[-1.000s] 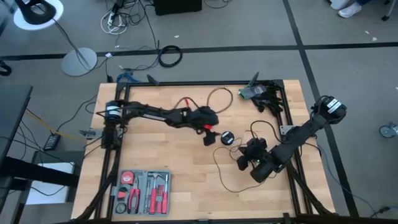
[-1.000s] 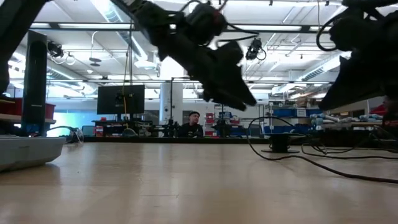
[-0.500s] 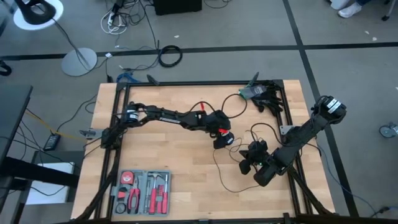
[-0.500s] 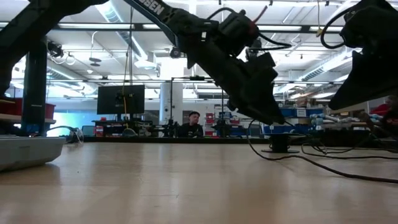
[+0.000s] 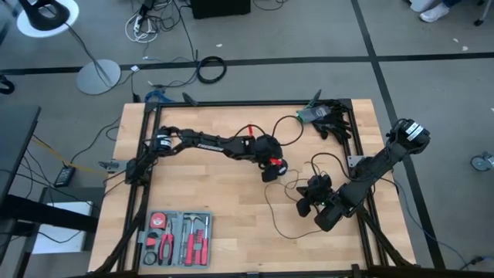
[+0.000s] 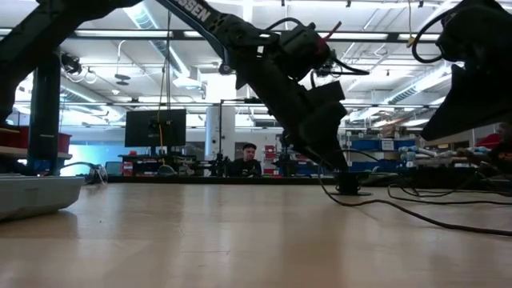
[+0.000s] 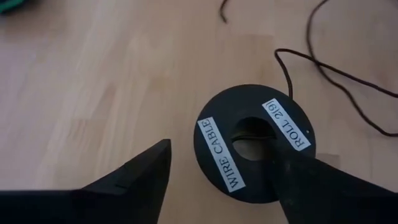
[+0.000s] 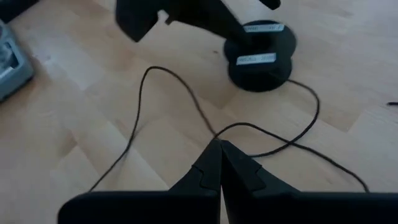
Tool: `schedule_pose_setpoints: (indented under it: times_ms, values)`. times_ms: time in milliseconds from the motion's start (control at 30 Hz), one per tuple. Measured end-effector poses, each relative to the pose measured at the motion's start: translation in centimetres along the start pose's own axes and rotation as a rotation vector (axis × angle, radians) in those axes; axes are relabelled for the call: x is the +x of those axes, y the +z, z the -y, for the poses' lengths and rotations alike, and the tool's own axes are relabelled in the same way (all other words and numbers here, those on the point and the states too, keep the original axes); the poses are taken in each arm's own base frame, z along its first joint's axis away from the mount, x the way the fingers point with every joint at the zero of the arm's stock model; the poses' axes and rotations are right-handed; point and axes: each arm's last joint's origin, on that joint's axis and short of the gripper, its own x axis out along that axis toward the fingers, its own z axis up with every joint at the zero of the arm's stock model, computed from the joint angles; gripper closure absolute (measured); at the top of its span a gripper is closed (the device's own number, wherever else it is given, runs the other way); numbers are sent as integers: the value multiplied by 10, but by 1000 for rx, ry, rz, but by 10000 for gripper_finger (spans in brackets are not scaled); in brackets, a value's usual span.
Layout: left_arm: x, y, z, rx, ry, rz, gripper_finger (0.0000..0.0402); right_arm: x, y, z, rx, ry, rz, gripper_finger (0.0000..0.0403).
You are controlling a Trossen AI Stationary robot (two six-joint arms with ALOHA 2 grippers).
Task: Coil cords
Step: Uncoil the black wire from the spool
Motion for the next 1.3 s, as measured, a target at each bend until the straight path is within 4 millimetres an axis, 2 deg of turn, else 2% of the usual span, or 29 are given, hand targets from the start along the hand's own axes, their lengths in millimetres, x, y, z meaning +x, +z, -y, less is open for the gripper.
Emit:
schedule_pose_setpoints:
  times_ms: [167, 400, 500, 700, 833, 1000, 1167, 1300]
  values:
    - [-3, -2, -10, -48, 6, -33, 159, 0, 0, -1, 13, 11, 0, 399]
    - [-14, -7, -23, -67, 48, -47, 162, 0, 0, -2, 13, 11, 0, 400]
    - [-24, -24, -28, -108, 61, -15, 162, 0, 0, -1, 12, 11, 0, 398]
    - [-57, -75, -29, -208, 88, 83, 162, 0, 0, -1, 1, 8, 4, 401]
    - [-82, -95, -28, -249, 107, 167, 162, 4, 5, -2, 29, 5, 44, 399]
    - [-91, -112, -29, -255, 162, 152, 162, 24, 19, -7, 35, -23, 67, 390]
    - [-93, -110, -29, -257, 163, 173, 162, 60, 35, -19, -125, 19, 53, 383]
    - [-93, -106, -29, -260, 147, 219, 163, 78, 49, -20, -211, 43, 55, 383]
